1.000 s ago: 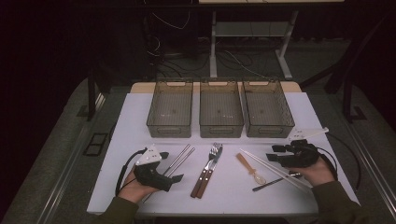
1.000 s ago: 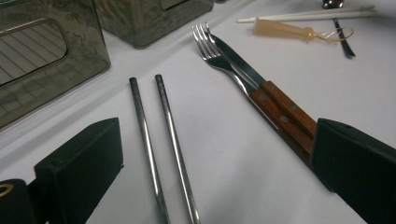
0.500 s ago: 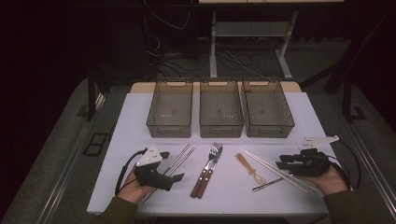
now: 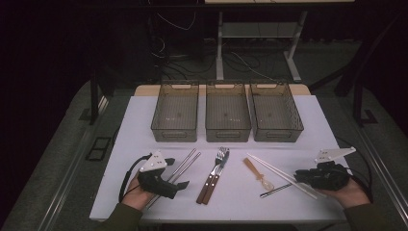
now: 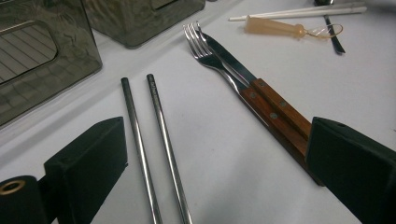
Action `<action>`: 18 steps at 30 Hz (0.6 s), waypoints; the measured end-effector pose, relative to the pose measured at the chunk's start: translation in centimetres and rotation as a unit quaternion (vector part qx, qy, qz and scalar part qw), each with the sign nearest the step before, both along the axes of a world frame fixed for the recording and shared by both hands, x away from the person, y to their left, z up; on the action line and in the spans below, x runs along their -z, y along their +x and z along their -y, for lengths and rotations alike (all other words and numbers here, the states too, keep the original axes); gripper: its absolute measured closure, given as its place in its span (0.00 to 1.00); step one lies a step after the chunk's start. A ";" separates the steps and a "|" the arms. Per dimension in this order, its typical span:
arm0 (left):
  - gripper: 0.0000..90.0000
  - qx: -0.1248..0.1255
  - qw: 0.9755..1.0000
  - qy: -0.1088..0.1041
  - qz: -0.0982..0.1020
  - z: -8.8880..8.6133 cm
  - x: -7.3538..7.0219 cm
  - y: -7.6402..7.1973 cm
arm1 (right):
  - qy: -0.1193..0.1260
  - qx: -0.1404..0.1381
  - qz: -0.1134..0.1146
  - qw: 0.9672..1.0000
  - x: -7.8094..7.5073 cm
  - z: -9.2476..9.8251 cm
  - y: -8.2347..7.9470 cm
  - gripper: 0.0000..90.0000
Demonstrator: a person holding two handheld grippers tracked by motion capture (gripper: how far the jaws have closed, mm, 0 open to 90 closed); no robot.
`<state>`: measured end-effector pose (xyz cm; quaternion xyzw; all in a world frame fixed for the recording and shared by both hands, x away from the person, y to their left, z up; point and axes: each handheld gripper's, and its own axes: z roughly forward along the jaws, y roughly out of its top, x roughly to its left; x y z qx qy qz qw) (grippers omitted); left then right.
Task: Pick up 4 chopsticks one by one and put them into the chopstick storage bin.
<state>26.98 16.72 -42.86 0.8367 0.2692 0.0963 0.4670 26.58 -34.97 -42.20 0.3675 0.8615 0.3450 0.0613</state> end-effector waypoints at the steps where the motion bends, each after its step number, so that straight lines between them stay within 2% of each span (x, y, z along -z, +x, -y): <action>1: 0.05 -0.001 1.000 -0.001 0.000 0.0 0.0 0.0 | -0.006 -0.004 -0.002 1.000 0.1 0.2 -0.1 0.86; 18: 0.05 0.001 1.000 -0.002 -0.003 0.1 0.0 -0.1 | -0.039 -0.015 -0.011 0.999 1.0 0.7 -0.2 0.91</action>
